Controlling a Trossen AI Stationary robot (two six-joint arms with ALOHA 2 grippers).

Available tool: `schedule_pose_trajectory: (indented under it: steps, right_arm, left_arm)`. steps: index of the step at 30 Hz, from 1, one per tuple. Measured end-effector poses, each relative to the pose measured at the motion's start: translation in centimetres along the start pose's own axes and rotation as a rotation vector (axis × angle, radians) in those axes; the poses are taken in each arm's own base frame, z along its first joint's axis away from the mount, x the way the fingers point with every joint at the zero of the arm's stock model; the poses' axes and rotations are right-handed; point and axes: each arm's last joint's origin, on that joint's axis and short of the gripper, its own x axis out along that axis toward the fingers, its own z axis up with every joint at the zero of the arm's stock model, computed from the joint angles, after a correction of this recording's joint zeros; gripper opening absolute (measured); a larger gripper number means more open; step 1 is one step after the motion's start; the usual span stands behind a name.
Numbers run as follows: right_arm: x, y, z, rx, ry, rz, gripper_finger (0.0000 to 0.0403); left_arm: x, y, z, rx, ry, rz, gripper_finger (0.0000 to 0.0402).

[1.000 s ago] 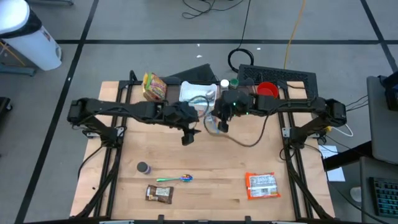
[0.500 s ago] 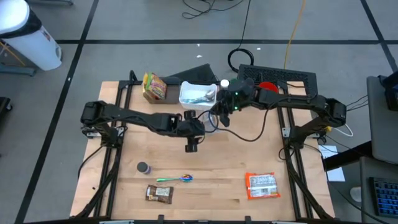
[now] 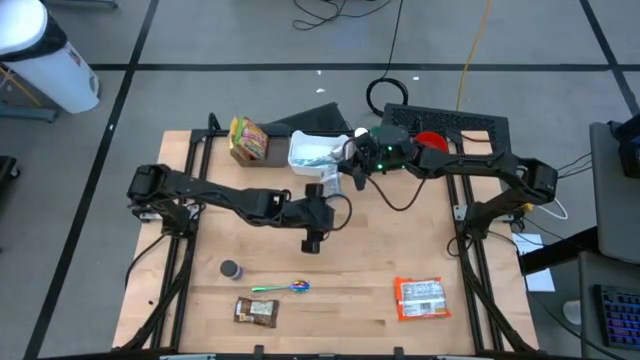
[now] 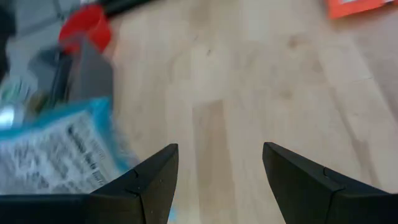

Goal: Pick & Place Food Item
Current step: Put the blue noodle pack into the left black bin

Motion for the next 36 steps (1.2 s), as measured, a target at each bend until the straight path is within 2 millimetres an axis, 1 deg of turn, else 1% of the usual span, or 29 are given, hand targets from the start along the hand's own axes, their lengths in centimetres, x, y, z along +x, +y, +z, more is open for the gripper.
schedule_pose_trajectory:
  steps: [4,9,12,18,21,23,25,28,31,33,36]
  right_arm:
    - [0.0,-0.2,-0.5,0.031,-0.045,0.018,0.0]
    - [0.1,0.1,-0.6,0.017,-0.074,-0.006,0.0]
    - [0.2,0.5,-0.6,0.008,-0.079,0.023,0.0]
    - [0.3,0.9,-0.9,0.004,-0.023,0.109,0.0]
    - [0.3,0.8,-1.2,0.005,0.023,0.128,0.0]
    - [0.3,0.8,-1.4,0.005,0.052,0.153,0.0]
    - [0.3,0.8,-1.6,0.002,0.069,0.157,0.0]
    - [0.3,1.0,-1.8,-0.001,0.099,0.189,0.0]
    - [0.6,1.4,-2.1,-0.022,0.109,0.216,0.0]
    - [0.7,1.5,-2.4,-0.021,0.129,0.229,0.0]
    - [0.7,1.7,-2.4,-0.032,0.148,0.29,0.0]
  left_arm:
    - [-0.2,-0.6,1.0,0.093,-0.097,-0.03,0.0244]
    - [-0.5,-0.7,2.0,0.22,-0.192,0.02,0.0244]
    - [-0.4,-0.6,2.0,0.371,-0.183,0.065,0.0244]
    - [-0.5,-0.5,2.0,0.653,-0.115,0.184,0.0243]
    - [-0.6,-0.8,2.0,0.75,-0.086,0.222,0.0243]
    - [-0.8,-0.9,2.2,0.771,-0.081,0.223,0.0243]
    - [-1.2,-0.5,2.7,0.751,-0.073,0.205,0.0243]
    - [-2.3,0.5,4.0,0.676,-0.11,0.106,0.0243]
    - [-3.1,1.4,4.7,0.629,-0.133,0.005,0.0243]
    - [-3.5,1.8,4.9,0.637,-0.125,-0.016,0.0243]
    - [-3.5,1.8,4.9,0.669,-0.116,-0.023,0.0243]
